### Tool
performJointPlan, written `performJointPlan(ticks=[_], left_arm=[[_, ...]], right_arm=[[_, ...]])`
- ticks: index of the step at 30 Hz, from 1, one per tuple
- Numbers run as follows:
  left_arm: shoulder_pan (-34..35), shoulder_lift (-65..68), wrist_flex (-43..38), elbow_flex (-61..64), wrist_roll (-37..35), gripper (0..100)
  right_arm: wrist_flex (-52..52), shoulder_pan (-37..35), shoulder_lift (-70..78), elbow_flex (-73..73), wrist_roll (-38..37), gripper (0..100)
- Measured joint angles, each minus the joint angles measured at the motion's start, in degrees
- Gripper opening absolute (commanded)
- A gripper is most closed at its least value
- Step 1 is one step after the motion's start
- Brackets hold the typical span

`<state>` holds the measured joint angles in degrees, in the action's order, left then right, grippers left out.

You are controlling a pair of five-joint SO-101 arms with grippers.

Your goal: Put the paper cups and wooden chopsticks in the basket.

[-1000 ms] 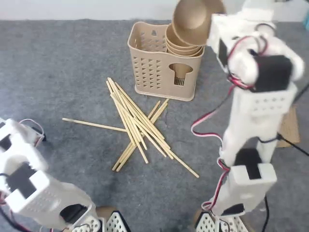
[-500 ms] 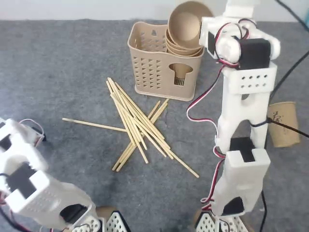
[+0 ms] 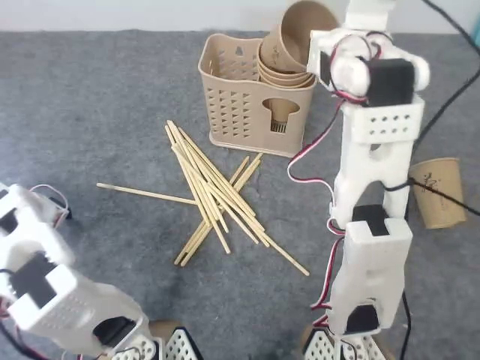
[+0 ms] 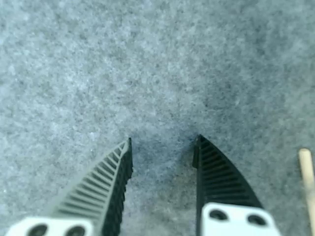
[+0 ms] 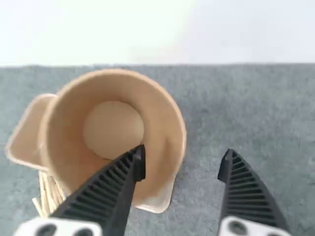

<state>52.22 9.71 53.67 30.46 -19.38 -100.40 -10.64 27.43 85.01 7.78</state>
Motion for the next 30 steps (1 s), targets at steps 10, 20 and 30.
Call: performJointPlan(ticks=[10,20,30], left_arm=[[0.0,0.0,0.0,0.0,0.0,20],[0.0,0.0,0.0,0.0,0.0,20],[0.0,0.0,0.0,0.0,0.0,20]], right_arm=[[-0.44,1.32,-20.75,-16.0,0.0,3.0],[7.3,0.18,-45.98,-61.54,0.35,0.8],[37.98,-4.13,-53.1,-91.96,0.35,0.8]])
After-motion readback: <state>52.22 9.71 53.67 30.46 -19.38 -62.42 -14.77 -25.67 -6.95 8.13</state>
